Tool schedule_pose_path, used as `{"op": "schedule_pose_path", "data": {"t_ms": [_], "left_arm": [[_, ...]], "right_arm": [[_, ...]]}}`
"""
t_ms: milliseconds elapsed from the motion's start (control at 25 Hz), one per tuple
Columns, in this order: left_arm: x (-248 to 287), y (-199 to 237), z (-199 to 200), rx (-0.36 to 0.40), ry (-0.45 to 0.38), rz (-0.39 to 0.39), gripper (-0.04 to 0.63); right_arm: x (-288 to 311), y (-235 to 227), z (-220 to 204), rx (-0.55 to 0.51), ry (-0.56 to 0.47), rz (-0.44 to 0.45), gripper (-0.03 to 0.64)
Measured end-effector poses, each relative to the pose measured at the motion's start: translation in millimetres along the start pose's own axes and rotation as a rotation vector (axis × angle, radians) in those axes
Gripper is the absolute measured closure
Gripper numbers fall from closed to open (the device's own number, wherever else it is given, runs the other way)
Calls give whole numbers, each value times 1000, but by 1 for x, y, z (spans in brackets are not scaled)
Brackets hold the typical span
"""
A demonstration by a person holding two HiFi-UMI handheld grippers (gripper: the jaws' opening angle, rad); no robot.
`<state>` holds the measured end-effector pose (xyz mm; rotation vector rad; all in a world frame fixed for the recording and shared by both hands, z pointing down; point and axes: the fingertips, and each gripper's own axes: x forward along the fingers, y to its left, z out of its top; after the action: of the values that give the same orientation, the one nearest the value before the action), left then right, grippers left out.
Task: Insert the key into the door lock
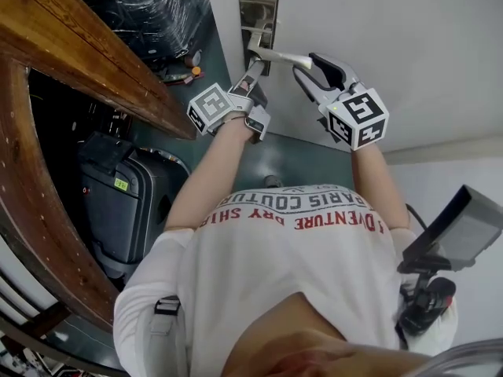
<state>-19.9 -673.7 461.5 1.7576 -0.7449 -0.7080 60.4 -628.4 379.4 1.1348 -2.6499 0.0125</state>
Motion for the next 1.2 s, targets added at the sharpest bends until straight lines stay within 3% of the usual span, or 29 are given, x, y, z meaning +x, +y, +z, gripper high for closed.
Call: {"op": "schedule_pose_path", "data": {"t_ms": [160,280,400,440,560,600,680,880,1200], "left_arm": [[-34,-22,-10,198,50,25,517],[-74,-60,-30,380,74,-2,517],[-119,-115,-63,621,142,-70,529],[-135,-132,-76,721,176,-86,563],[-183,-171,-117,1010,266,-103,594],[-198,-178,-131,1068,288,-107,594],[-226,-188,-157,1123,330,-116,594],[-283,-202,-201,1155,412,-116,594],[-364,-245,-259,1190,394,-75,594]], "right_arm": [[-25,7,8,9,-12,-54,463],[-51,44,6,49,-4,-13,463],[-86,95,6,61,4,40,465],[-99,111,7,66,-3,47,470],[-139,156,8,68,-21,43,615],[-151,172,4,68,-14,50,615],[-168,204,-5,79,10,82,615],[-201,269,-18,87,44,138,615],[-286,352,-9,21,32,185,615]]}}
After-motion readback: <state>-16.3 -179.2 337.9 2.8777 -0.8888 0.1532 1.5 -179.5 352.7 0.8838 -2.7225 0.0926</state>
